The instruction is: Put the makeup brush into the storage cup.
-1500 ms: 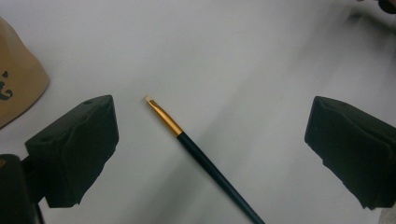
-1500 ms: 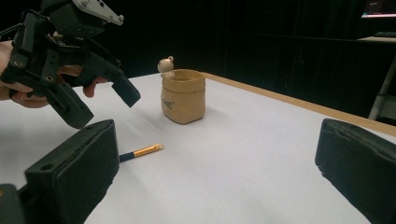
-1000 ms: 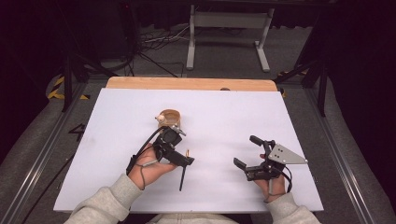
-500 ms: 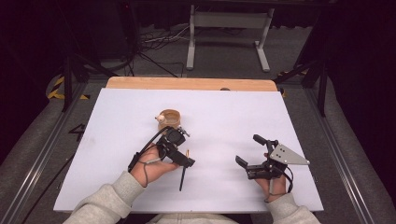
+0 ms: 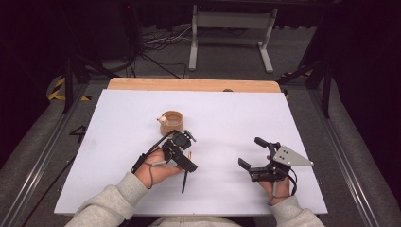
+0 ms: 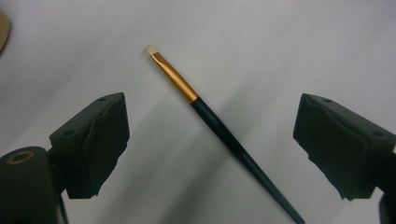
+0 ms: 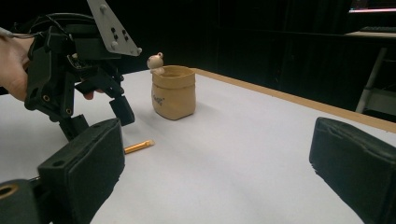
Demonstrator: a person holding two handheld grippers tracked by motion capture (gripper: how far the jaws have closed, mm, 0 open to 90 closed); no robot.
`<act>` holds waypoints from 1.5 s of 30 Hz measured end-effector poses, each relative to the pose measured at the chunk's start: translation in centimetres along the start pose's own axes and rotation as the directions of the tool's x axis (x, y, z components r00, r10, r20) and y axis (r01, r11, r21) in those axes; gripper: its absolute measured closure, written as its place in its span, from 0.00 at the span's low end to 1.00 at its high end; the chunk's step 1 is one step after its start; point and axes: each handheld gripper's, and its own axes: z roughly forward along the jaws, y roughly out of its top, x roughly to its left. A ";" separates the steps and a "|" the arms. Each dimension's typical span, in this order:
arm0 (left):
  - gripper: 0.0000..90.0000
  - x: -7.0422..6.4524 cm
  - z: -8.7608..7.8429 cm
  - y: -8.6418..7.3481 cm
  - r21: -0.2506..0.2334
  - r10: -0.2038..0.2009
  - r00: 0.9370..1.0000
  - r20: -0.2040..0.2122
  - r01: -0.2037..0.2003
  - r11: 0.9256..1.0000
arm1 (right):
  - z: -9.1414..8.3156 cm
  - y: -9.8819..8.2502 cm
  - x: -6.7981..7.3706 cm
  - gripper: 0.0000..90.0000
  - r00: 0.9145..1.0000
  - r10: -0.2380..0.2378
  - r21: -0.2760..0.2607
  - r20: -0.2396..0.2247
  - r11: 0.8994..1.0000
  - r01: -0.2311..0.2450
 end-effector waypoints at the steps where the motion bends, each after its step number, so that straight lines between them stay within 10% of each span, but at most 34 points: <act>1: 0.15 0.0 0.1 0.0 0.009 0.003 1.000 -0.003 -0.003 1.000 | 0.0 0.0 0.0 0.04 1.000 0.001 0.000 0.000 1.000 -0.001; 45: 0.86 -0.6 1.2 0.4 0.104 -0.005 0.999 -0.046 0.009 0.995 | 0.4 -0.3 -0.1 0.05 1.000 0.013 0.035 -0.021 0.999 -0.012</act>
